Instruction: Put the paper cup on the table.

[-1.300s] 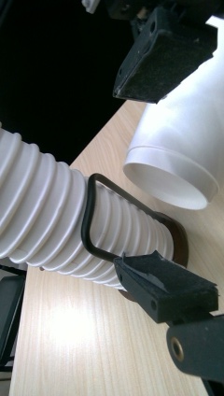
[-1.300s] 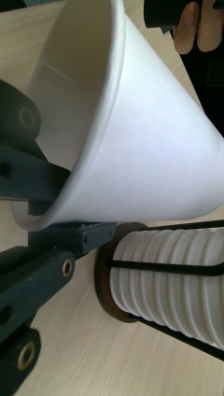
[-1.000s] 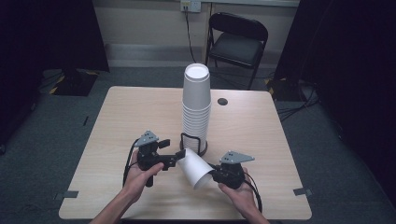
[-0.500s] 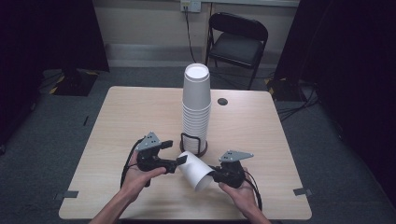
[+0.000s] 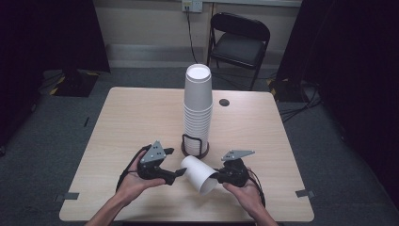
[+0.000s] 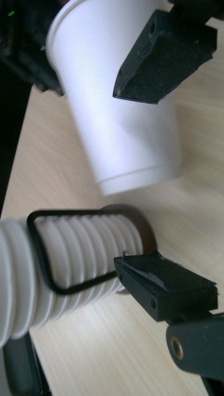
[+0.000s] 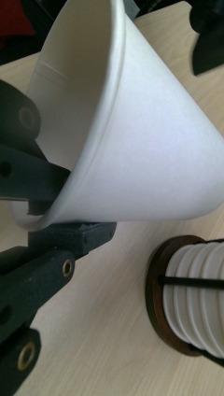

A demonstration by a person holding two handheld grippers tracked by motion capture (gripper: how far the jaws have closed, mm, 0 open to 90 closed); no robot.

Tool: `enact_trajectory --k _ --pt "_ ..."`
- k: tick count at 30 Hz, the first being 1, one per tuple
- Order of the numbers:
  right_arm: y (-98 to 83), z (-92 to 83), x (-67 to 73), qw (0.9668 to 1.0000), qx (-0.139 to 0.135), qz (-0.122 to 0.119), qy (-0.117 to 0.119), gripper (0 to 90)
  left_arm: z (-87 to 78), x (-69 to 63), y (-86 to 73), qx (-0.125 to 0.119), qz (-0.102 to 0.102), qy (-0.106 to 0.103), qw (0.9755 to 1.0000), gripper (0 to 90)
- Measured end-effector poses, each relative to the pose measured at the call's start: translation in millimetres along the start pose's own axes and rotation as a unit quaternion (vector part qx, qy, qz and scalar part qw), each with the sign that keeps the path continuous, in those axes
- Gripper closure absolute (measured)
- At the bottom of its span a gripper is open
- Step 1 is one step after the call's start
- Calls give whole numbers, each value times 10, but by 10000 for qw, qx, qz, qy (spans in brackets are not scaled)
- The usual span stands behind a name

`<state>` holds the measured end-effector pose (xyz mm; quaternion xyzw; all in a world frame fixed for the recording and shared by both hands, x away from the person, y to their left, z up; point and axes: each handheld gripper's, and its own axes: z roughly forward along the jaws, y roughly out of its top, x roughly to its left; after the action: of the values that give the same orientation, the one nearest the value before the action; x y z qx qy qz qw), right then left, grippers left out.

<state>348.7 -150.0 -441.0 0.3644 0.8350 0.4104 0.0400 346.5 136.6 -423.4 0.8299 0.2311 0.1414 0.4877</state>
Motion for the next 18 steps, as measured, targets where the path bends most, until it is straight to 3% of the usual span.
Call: enact_trajectory --k 5,14,18 --pt "42 -36 -34 9998 156 20 80 857 40 -107 -11 123 445 -318 9984 161" --pt "75 -53 -12 9987 477 -74 154 857 113 -232 -40 239 1126 -562 9918 160" --pt "102 -56 -1 9981 565 -99 225 857 132 -266 -52 220 1378 -526 9888 159"
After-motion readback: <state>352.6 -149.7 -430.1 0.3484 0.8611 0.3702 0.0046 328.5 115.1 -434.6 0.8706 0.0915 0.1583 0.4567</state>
